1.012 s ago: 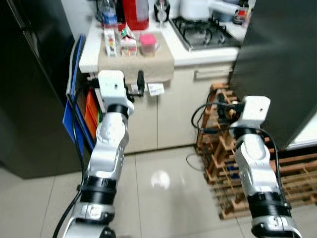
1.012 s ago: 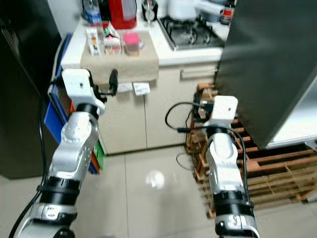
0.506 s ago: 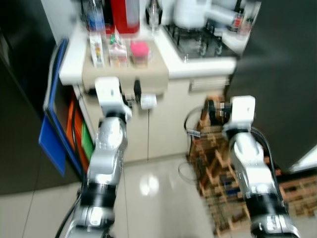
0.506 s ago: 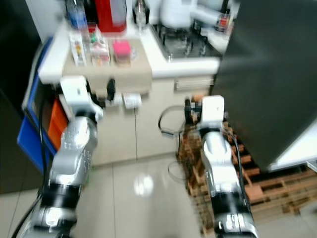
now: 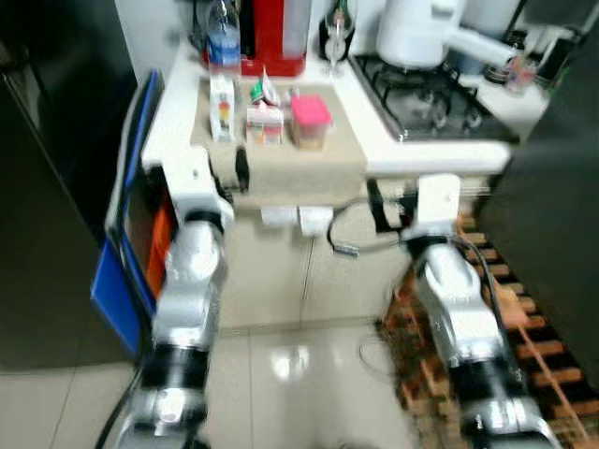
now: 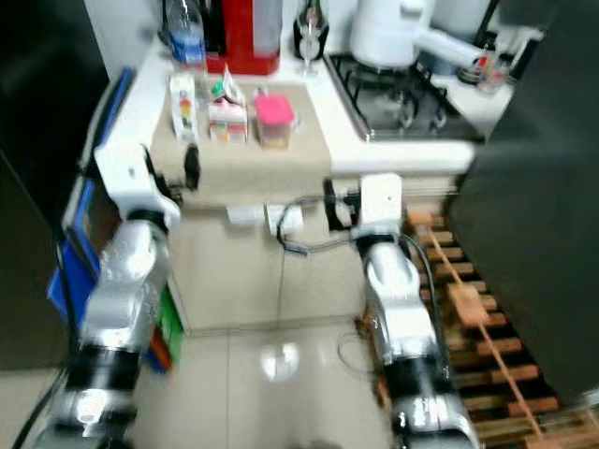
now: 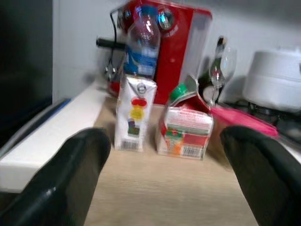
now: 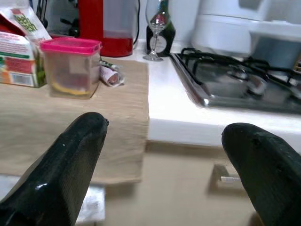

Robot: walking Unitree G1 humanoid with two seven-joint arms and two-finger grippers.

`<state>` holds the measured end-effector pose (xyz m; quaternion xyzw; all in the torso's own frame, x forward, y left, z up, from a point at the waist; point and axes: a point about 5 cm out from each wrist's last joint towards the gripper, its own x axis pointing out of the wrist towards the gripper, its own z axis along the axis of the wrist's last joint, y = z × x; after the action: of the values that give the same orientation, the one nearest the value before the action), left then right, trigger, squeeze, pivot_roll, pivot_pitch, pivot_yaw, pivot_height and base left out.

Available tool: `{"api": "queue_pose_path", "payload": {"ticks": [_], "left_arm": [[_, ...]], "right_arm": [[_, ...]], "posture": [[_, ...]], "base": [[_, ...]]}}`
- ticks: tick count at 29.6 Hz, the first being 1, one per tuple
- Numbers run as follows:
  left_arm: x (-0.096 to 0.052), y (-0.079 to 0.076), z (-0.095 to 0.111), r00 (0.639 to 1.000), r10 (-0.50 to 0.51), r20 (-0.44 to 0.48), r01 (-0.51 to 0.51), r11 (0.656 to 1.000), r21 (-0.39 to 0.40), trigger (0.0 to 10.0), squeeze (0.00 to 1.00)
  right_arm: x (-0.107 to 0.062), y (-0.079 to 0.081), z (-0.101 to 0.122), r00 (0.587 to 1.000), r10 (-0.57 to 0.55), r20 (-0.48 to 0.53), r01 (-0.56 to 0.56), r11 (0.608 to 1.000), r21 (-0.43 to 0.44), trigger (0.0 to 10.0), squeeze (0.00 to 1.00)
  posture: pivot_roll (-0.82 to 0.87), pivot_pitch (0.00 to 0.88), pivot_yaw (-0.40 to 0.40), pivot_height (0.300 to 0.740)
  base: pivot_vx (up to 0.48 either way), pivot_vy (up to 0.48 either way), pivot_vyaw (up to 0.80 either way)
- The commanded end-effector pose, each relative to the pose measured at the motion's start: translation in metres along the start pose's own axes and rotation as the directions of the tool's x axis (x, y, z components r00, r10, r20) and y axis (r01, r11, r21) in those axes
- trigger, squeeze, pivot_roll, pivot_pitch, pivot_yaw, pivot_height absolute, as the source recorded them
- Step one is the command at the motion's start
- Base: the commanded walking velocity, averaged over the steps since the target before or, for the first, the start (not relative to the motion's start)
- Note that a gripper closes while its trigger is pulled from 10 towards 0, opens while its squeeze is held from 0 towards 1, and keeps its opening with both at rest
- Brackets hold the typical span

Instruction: Restocking fridge

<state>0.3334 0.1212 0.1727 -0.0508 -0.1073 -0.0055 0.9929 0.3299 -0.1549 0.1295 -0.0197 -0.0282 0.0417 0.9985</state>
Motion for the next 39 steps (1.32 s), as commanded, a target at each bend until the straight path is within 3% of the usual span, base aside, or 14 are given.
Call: {"api": "queue_pose_path", "payload": {"ticks": [1, 10, 21, 25, 29, 30, 31, 32, 33, 39], "left_arm": [[0.002, 0.008, 0.006, 1.0, 0.017, 0.019, -0.017, 1.0, 0.016, 10.0, 0.0], [0.002, 0.002, 0.005, 1.0, -0.026, 0.015, 0.025, 0.999, 0.033, 10.0, 0.0], [0.001, 0.005, 0.006, 0.999, -0.033, 0.023, 0.032, 0.999, 0.045, 10.0, 0.0], [-0.003, 0.003, 0.017, 0.993, -0.082, 0.086, 0.082, 0.997, 0.007, 10.0, 0.0], [-0.003, 0.004, 0.026, 0.988, -0.071, 0.14, 0.066, 0.997, 0.038, 10.0, 0.0], [-0.003, 0.004, 0.034, 0.98, -0.065, 0.187, 0.056, 0.997, 0.053, 10.0, 0.0], [-0.003, 0.004, 0.034, 0.98, -0.065, 0.187, 0.056, 0.997, 0.053, 10.0, 0.0], [-0.005, 0.003, 0.05, 0.96, -0.066, 0.271, 0.049, 0.996, 0.069, 10.0, 0.0], [-0.006, 0.002, 0.056, 0.952, -0.071, 0.297, 0.051, 0.996, 0.074, 10.0, 0.0], [-0.007, -0.002, 0.069, 0.933, -0.093, 0.348, 0.063, 0.993, 0.097, 10.0, 0.0]], "right_arm": [[0.002, 0.006, 0.007, 1.0, 0.014, 0.022, -0.014, 1.0, 0.003, 10.0, 0.0], [0.004, 0.008, 0.006, 1.0, -0.005, 0.025, 0.004, 0.999, 0.04, 10.0, 0.0], [0.005, 0.011, 0.005, 0.999, -0.018, 0.036, 0.016, 0.999, 0.052, 10.0, 0.0], [0.006, 0.015, 0.007, 0.999, -0.017, 0.044, 0.014, 0.998, 0.057, 10.0, 0.0], [0.006, 0.013, 0.018, 0.992, -0.03, 0.12, 0.029, 1.0, 0.012, 10.0, 0.0], [0.005, 0.012, 0.032, 0.98, -0.032, 0.198, 0.035, 0.999, -0.015, 10.0, 0.0], [0.005, 0.012, 0.032, 0.98, -0.032, 0.198, 0.035, 0.999, -0.015, 10.0, 0.0], [0.003, 0.01, 0.054, 0.95, -0.038, 0.311, 0.048, 0.999, -0.025, 10.0, 0.0], [0.002, 0.009, 0.061, 0.938, -0.038, 0.343, 0.051, 0.998, -0.03, 10.0, 0.0], [0.003, 0.007, 0.067, 0.927, -0.065, 0.37, 0.075, 0.997, -0.013, 10.0, 0.0]], "posture": [[-0.07, 0.0, -0.032, 0.74], [-0.07, 0.0, -0.025, 0.74], [-0.05, 0.0, -0.024, 0.74], [-0.04, 0.0, -0.023, 0.74], [-0.04, 0.0, -0.025, 0.74], [-0.03, 0.0, -0.028, 0.74], [-0.03, 0.0, -0.028, 0.74], [-0.04, 0.0, -0.031, 0.74], [-0.04, 0.0, -0.031, 0.74], [-0.03, 0.0, -0.036, 0.74]], "base": [[0.0, 0.0, 0.0], [0.0, 0.0, 0.0], [0.0, 0.0, 0.0], [0.24, 0.0, 0.0], [0.48, 0.0, 0.0], [0.469, 0.0, 0.0], [0.469, 0.0, 0.0], [0.465, 0.0, 0.0], [0.465, 0.0, 0.0], [0.461, 0.0, 0.0]]}}
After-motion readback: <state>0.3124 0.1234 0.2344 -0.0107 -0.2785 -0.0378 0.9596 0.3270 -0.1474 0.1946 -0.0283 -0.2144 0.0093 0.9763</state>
